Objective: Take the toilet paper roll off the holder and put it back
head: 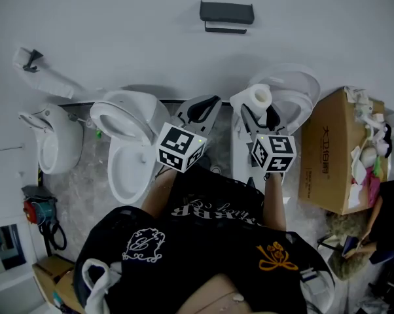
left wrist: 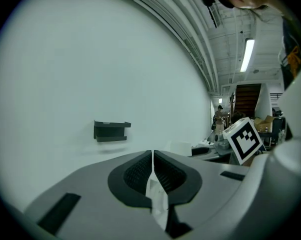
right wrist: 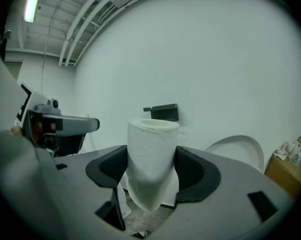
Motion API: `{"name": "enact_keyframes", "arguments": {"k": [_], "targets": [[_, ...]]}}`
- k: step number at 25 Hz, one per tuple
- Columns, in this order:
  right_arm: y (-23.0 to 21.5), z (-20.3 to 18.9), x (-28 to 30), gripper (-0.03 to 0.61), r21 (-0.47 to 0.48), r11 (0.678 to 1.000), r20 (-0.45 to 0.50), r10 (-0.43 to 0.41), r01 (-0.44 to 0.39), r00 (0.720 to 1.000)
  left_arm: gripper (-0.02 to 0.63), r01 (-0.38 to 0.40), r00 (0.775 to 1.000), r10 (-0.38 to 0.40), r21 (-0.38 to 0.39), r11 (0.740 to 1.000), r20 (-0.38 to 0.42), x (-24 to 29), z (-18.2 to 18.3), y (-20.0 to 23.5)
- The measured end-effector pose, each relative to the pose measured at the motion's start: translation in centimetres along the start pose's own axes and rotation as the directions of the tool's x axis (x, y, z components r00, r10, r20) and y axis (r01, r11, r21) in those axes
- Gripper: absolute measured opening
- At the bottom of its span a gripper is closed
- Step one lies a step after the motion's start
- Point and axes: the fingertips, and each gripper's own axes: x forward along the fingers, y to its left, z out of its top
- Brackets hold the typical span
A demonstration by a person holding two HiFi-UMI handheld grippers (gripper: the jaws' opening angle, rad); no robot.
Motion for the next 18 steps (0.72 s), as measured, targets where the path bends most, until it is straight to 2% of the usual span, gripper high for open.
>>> {"name": "enact_keyframes", "arguments": {"k": [11,18], "targets": [[0.6,10.2,3.7,0.302,-0.135,0.991,0.13,0.042,-0.025,0.991,0.026,-0.049,0.999,0.049,-0.02,0.999,0.014,-1.4,0.3,3.8],[1.5,15.1,7.7,0.302,-0.217,0.976,0.169,0.072,-0.034,0.983,0.026,-0.07,0.997,0.07,-0.022,0.997,0.022,-1.6,0.8,6.7]]}}
